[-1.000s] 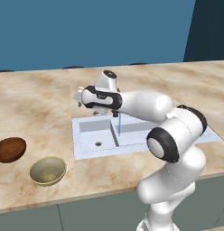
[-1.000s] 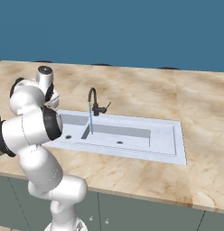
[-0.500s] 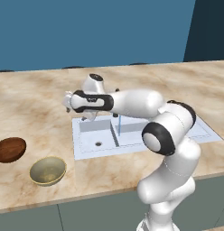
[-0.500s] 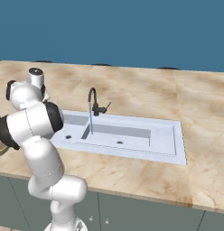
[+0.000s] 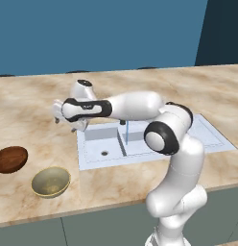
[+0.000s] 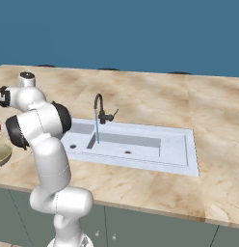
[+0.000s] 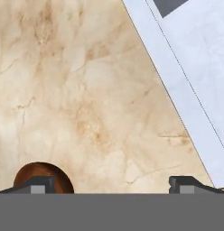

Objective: Rinse each bowl for a few seconds and place them down in the sink or on the counter.

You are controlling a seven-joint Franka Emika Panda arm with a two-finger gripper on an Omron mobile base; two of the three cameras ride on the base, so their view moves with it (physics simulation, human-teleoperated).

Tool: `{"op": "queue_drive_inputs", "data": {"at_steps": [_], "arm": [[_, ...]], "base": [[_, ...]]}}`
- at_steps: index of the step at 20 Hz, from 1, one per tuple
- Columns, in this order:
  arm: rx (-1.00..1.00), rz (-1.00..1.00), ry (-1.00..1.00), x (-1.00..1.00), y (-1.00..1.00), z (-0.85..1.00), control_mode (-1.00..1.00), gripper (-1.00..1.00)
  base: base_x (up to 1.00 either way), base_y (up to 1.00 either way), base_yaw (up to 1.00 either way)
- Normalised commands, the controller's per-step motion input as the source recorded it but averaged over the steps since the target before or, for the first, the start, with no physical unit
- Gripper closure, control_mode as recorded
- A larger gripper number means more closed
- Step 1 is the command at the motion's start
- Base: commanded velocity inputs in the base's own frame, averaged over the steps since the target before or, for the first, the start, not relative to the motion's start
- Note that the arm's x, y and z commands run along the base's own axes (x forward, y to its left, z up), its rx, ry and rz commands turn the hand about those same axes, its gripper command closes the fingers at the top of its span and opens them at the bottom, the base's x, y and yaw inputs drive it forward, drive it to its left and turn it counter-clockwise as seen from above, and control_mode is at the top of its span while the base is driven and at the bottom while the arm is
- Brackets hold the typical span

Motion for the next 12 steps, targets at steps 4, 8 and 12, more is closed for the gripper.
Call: {"op": "queue_drive_inputs", "data": {"at_steps": [4,8,12], "arm": [[0.0,0.01,0.05,-0.01,0.65,-0.15,-1.0,-1.0],[0.0,0.02,0.04,-0.01,0.56,-0.17,-1.0,-1.0],[-0.01,0.05,0.01,0.0,0.49,-0.16,-1.0,-1.0]], "base": [[0.0,0.0,0.0],[0.0,0.0,0.0],[0.0,0.0,0.0]]}}
